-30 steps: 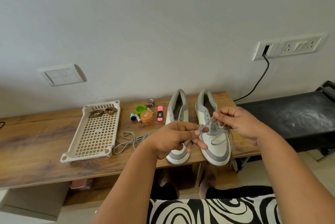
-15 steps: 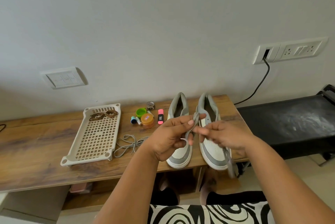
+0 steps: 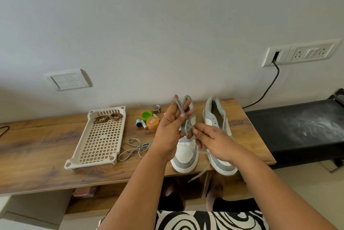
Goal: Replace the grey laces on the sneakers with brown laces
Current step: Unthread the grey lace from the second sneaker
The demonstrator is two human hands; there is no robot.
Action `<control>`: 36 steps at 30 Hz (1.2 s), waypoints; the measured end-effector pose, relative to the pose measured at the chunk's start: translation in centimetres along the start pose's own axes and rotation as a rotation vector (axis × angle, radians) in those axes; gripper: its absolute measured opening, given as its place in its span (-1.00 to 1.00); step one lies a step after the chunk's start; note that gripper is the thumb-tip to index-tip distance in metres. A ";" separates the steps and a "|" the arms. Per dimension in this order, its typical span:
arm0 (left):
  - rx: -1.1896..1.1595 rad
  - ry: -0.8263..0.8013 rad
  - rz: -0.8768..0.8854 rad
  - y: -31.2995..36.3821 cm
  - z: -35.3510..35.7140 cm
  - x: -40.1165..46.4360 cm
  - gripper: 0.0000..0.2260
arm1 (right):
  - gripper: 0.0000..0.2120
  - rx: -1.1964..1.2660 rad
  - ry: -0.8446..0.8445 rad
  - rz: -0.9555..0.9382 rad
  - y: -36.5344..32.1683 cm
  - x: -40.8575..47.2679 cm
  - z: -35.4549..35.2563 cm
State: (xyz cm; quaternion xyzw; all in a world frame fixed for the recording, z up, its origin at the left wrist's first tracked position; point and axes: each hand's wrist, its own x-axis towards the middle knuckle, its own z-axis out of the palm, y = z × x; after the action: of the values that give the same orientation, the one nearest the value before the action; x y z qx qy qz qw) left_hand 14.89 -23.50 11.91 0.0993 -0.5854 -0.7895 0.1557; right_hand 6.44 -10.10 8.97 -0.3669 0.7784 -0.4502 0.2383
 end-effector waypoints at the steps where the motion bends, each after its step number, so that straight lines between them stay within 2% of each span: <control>1: 0.014 0.003 0.014 -0.2 -0.1 0.1 -0.55 | -0.74 -0.020 -0.022 0.003 0.0 0.0 -0.1; 5: 0.066 0.028 0.045 -0.9 -0.2 0.5 -0.51 | -0.75 -0.016 -0.127 0.046 0.0 -0.2 -0.3; 11: 0.030 0.044 0.029 -1.8 -0.5 1.1 -0.56 | -0.73 -0.070 -0.149 0.042 -0.5 -0.4 -0.7; 13: 0.087 0.042 0.076 -1.9 -0.5 1.1 -0.54 | -0.73 -0.046 -0.162 0.041 -0.8 -0.6 -1.1; 15: 0.310 0.029 0.194 -2.3 -0.7 1.0 -0.49 | -0.72 0.098 -0.158 0.053 -1.1 -0.8 -1.5; 17: 0.719 -0.050 0.320 -3.0 -1.0 1.1 -0.50 | -0.71 0.317 -0.114 0.094 -1.4 -1.1 -2.2; 19: 1.034 -0.156 0.294 -3.3 -0.5 0.9 -0.51 | -0.71 0.556 -0.046 0.125 -1.5 -1.2 -3.1; 20: 1.092 -0.200 0.266 -3.4 -0.1 0.8 -0.52 | -0.73 0.667 -0.008 0.133 -1.5 -1.2 -3.5; 24: 1.094 -0.325 0.238 -3.3 1.0 0.4 -0.59 | -0.79 0.932 0.117 0.175 -0.7 -1.3 -4.9; 27: 1.063 -0.372 0.194 -3.6 1.1 0.7 -0.69 | -0.76 1.128 0.156 0.164 -0.2 -1.3 -5.8; 31: 0.775 -0.414 0.033 -3.4 0.9 0.5 -0.83 | -0.80 1.313 0.279 0.130 0.8 -1.0 -6.6; 33: 0.628 -0.464 -0.092 -2.7 0.7 0.1 -0.80 | -0.80 1.385 0.375 0.117 1.3 -1.0 -6.7; 36: 0.569 -0.511 -0.198 -1.8 0.4 -0.2 -0.77 | -0.78 1.446 0.505 0.064 2.2 -1.0 -7.5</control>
State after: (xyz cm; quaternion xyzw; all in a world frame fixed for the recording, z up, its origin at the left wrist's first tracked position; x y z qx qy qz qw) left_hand 14.67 -22.59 10.26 -0.0051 -0.7881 -0.6064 -0.1057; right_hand 0.99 -4.64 10.68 0.0170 0.3310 -0.9106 0.2468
